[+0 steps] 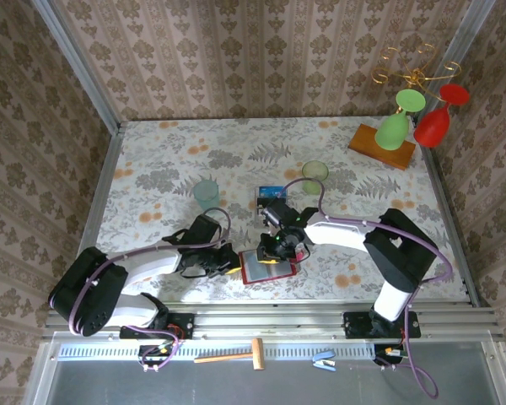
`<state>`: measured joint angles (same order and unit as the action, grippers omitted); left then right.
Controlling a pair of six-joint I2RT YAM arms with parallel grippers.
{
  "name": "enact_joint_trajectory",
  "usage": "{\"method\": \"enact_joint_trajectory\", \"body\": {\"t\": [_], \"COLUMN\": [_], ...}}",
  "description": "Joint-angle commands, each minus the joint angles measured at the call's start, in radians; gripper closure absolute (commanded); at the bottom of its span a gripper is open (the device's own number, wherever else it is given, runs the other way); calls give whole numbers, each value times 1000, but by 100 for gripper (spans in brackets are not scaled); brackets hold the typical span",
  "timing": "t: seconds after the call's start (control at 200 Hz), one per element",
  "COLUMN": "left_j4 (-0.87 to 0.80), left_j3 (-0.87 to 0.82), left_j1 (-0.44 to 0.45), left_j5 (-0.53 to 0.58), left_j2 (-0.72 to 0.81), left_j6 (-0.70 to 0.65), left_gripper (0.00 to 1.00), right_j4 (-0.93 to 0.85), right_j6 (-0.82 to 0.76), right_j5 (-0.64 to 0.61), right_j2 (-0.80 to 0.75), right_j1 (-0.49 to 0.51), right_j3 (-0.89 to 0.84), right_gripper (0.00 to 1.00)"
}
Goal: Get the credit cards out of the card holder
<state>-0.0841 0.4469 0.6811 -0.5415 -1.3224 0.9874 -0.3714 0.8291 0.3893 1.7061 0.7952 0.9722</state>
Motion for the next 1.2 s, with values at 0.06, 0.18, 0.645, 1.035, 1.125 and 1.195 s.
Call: {"method": "enact_joint_trajectory", "body": {"t": [0.06, 0.18, 0.645, 1.035, 1.125, 1.195], "left_j4": [-34, -9, 84, 129, 123, 112], "left_j3": [24, 35, 4, 9, 11, 15], "left_j1": [2, 2, -5, -33, -43, -52], "left_j5": [30, 12, 5, -16, -18, -20], "left_j2": [19, -20, -53, -121, -122, -123], "left_j6": [1, 0, 20, 2, -8, -20], "left_gripper": [91, 92, 93, 93, 93, 93], "right_j4": [-15, 21, 81, 40, 29, 20], "right_j6": [-6, -2, 1, -7, -12, -17], "right_j5": [-23, 1, 84, 52, 40, 30], "right_j2": [-37, -19, 29, 61, 68, 76], "right_j1": [-14, -13, -12, -12, -12, -12], "right_j3": [-19, -22, -19, -6, -7, -5], "right_gripper": [78, 78, 79, 78, 77, 76]}}
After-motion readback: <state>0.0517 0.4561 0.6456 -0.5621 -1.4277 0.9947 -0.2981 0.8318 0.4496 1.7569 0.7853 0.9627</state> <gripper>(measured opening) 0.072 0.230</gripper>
